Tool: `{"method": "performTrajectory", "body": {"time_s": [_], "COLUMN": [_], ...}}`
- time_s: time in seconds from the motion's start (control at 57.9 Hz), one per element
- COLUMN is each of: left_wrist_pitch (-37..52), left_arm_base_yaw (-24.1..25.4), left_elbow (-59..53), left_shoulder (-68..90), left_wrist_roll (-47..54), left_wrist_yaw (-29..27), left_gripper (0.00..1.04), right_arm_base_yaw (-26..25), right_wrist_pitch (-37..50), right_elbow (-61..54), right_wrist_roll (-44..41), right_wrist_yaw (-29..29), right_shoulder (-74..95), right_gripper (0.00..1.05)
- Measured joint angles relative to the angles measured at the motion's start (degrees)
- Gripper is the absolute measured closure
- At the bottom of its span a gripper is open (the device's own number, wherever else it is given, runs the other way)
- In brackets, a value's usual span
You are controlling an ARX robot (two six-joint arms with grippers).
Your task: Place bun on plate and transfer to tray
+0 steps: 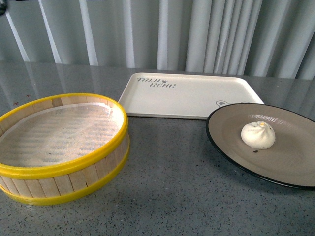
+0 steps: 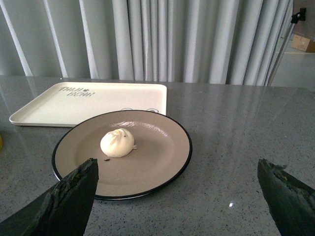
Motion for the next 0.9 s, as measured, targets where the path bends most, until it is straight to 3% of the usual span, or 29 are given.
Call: {"method": "performTrajectory", "body": {"time_s": [0.035,0.173,0.467,0.898], "left_wrist_pitch": [3.85,6.6,10.01,8.66], "left_arm_base_yaw": [2.03,9.75,9.9,9.9], "left_elbow": [-4.72,-20.11,-36.15,-46.71], "left_shoulder": [-3.48,-16.55,-28.15,-40.26], "left_wrist_roll": [-0.37,-1.2,-1.79,-1.68], "left_wrist_yaw": [-2.58,0.15,1.44,1.36], "left_gripper": [0.26,0.51,1.01,1.01], "right_arm_base_yaw": [0.0,0.0,0.0,0.0], "right_wrist_pitch": [0.0,0.0,0.0,0.0], "right_elbow": [0.0,0.0,0.0,0.0], "right_wrist_roll": [0.0,0.02,0.02,0.0], "right_wrist_yaw": [-0.07,0.02,0.02,0.0], "right_shoulder": [0.0,0.0,0.0,0.0], "right_gripper": [0.08,0.08,0.08,0.08]}}
